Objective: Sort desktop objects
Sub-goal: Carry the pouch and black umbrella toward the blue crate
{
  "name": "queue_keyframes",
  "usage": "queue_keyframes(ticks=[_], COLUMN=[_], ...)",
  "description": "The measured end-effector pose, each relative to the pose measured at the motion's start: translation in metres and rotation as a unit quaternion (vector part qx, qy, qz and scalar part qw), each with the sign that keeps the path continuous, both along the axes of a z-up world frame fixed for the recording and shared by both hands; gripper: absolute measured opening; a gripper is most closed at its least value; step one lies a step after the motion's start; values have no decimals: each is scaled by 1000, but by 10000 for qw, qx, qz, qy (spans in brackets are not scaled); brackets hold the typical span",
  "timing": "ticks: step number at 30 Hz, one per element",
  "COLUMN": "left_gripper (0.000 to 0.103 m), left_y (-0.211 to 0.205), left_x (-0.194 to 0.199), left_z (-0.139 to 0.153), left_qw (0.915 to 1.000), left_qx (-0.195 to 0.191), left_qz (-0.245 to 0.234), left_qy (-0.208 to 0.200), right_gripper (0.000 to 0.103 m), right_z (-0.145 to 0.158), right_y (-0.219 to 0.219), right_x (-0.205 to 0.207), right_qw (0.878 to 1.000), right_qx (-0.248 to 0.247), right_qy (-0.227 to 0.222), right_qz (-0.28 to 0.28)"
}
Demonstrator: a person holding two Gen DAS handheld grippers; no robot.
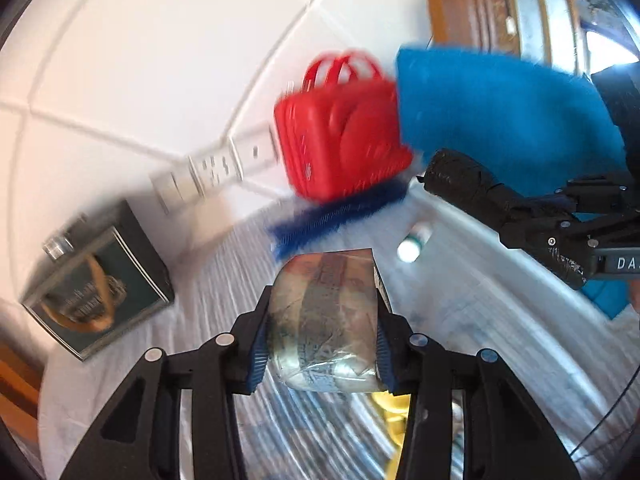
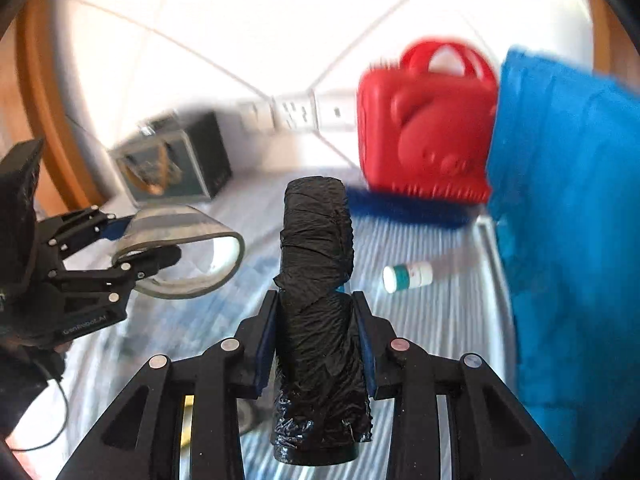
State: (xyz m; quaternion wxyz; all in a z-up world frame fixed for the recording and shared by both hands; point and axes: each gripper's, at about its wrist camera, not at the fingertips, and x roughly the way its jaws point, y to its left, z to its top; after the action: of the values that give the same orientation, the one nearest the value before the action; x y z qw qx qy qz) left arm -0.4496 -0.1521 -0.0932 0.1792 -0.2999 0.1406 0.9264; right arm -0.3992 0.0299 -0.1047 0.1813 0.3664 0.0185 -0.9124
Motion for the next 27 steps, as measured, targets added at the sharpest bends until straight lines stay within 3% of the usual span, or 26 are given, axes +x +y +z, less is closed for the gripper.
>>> queue_keyframes(ticks=[7,11,15,20,27], left_gripper=[43,43,43,43,44], left_y=[55,114,177,266,359], left_x=[71,104,129,135,119], left_z=[100,155,190,215,234], left_qw=[9946,9861,9774,9707,9742], left_qx=[210,461,657,773,679], left_qz=[-507,-901,-1279,-1562,-1358], left_qy=[878,1314,1550,1657,1671], right_gripper=[34,34,34,34,36], right_z=[95,147,182,208,219], right_y=[37,84,135,214,308], right_x=[94,156,188,196,161], right_qw=[9948,9842,9738,9649,9609], right_qx=[-263,-353,-317,-97,18], right_qy=[933,1588,1939,2048,1845], right_qz=[-302,-693,-1145,-1641,-2066])
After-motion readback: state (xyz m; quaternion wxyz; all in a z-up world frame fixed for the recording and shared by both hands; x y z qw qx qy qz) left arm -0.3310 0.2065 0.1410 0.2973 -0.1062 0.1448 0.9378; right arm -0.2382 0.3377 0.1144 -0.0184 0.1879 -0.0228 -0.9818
